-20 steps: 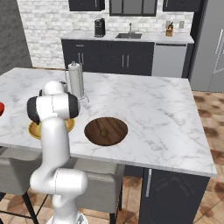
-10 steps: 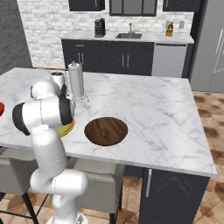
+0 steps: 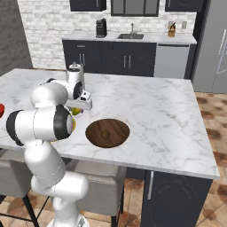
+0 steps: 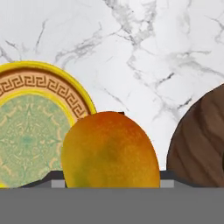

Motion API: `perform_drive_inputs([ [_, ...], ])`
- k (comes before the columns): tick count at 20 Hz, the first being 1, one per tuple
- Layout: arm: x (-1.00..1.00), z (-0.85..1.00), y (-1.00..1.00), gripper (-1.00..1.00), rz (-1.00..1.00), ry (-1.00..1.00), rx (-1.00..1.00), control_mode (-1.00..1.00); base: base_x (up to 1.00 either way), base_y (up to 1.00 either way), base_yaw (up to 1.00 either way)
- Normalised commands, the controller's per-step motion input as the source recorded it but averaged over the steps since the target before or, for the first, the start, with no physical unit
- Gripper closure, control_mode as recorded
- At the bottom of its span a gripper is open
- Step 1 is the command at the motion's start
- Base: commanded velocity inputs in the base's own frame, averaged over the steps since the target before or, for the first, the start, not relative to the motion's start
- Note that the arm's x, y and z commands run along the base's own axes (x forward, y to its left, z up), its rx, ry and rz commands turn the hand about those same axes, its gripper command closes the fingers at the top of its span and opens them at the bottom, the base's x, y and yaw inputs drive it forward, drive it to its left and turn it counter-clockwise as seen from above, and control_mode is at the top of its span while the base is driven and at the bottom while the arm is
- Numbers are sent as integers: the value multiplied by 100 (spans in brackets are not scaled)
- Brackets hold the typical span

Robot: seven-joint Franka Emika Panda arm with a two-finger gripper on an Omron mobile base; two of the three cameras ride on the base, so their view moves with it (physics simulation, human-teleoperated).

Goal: Take the fruits from the plate on the dining counter and place two fruits in each bowl.

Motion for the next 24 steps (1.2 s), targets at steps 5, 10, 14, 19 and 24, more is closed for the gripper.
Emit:
perform_drive_inputs([
  [5,0,9,-97,100,-16,10,-2,-100,0,0,0],
  [10,0,0,-75,100,-13,21,-7,-100,0,0,0],
  [14,0,-5,-41,100,-7,21,-2,-100,0,0,0],
  [19,9,-53,-19,100,0,13,0,-100,0,0,0],
  [24,22,-72,-15,100,0,8,0,-100,0,0,0],
])
